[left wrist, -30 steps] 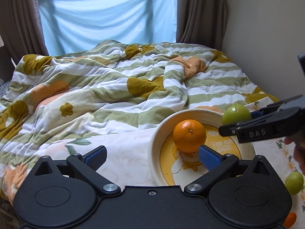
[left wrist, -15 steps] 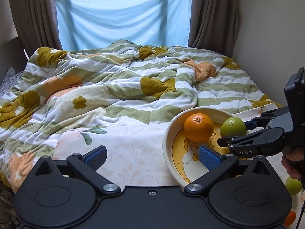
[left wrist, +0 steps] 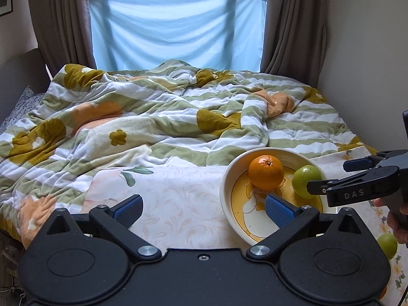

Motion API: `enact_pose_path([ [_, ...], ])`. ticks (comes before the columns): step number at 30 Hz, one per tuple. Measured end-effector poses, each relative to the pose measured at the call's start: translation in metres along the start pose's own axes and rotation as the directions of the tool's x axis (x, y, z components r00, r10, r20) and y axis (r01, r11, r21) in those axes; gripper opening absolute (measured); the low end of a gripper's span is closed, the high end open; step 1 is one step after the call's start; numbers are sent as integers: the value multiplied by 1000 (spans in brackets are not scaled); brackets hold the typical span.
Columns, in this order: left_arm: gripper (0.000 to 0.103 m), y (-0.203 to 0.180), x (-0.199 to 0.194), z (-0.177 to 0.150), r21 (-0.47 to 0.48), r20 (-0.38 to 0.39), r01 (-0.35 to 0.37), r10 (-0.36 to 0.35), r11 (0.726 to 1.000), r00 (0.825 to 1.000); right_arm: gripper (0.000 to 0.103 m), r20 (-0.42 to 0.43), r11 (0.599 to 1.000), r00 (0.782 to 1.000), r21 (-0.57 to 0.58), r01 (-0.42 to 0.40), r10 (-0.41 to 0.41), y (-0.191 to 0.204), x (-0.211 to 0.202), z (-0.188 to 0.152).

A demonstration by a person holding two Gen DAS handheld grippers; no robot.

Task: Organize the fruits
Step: 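Lower the orange into the bowl with the left tool while the right tool releases the apple there, then withdraw both tools from the bowl toward the remaining fruits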

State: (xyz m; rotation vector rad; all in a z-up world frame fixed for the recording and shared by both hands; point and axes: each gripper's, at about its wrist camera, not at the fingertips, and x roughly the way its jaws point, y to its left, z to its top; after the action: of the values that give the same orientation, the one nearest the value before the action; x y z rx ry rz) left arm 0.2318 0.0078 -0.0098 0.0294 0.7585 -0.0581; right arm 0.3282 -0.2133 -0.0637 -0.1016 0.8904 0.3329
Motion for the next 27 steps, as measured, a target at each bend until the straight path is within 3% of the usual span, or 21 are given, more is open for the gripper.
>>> enact_pose_path([
  [13,103,-19,-72,-9,-25,89,-54,56,998,994,103,86,1000,996,6,-18,17,3,-88,-12],
  [27,103,-20,-159,-60,-104,140,-143,157,984,978,103,173,999,984,-15,-46,48,27,-186,-49],
])
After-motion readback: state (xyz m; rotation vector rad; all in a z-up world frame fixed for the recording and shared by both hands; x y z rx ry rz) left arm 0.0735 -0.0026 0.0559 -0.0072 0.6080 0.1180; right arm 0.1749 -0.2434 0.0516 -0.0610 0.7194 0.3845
